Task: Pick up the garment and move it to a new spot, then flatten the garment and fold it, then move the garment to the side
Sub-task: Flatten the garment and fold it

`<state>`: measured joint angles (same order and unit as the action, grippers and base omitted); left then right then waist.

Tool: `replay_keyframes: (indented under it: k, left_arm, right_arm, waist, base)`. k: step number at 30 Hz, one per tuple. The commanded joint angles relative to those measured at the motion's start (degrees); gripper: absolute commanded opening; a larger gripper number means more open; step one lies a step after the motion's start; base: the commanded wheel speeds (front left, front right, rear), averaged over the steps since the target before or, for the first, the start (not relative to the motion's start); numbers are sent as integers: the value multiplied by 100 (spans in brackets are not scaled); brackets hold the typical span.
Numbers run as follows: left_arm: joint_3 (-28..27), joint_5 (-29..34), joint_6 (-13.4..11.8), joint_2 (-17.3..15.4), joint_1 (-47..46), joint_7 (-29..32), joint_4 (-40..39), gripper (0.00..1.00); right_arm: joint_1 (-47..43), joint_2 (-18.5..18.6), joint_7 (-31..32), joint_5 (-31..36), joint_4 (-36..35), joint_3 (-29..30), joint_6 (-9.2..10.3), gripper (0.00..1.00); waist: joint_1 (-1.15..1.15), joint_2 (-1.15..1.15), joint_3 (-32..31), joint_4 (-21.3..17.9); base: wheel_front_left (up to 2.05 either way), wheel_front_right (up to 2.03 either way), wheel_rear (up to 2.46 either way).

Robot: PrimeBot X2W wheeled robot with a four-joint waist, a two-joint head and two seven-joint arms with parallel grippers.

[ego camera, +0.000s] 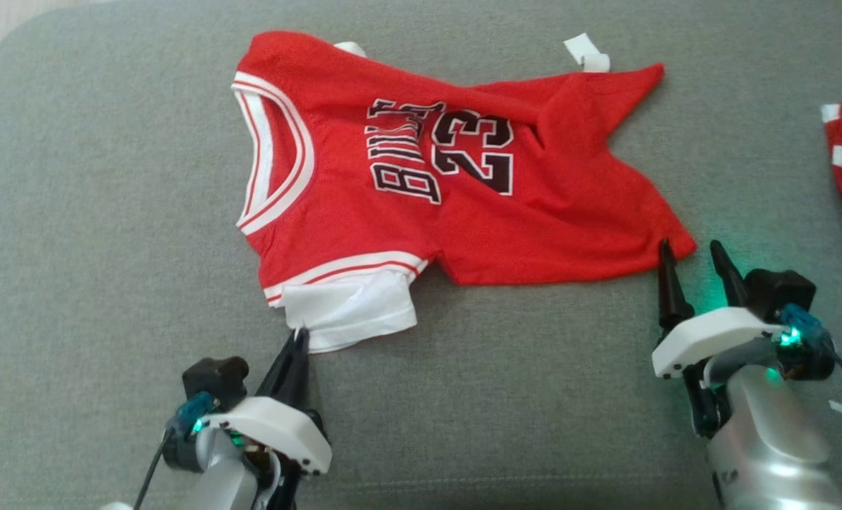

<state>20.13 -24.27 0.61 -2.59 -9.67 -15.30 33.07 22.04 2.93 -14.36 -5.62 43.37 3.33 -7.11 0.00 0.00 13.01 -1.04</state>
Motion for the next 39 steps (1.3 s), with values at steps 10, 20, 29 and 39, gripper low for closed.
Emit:
replay_keyframes:
  k: [10,20,29,39]
  left_arm:
    - [-150,19,68,-29,-177,30,-367,0]
    - [-1225,716,192,-60,-611,30,-2175,0]
    - [-2126,1363,409,-787,-2150,30,-3224,0]
    - [-2188,1583,457,-1367,-4013,435,-3315,0]
  right_arm:
    - [630,-5,-63,-27,993,-137,-37,0]
    - [849,2,-63,-665,-482,-485,-37,0]
    - [1911,548,143,-1532,-1668,-1031,-37,0]
    - [3015,1161,1118,-1909,-3113,-882,-37,0]
  waist:
    - [0,0,91,151]
    - [0,0,-388,23]
    - [0,0,-776,-95]
    - [0,0,-205,-25]
  base:
    - [0,0,0]
    - [0,0,0]
    - [0,0,0]
    - [0,0,0]
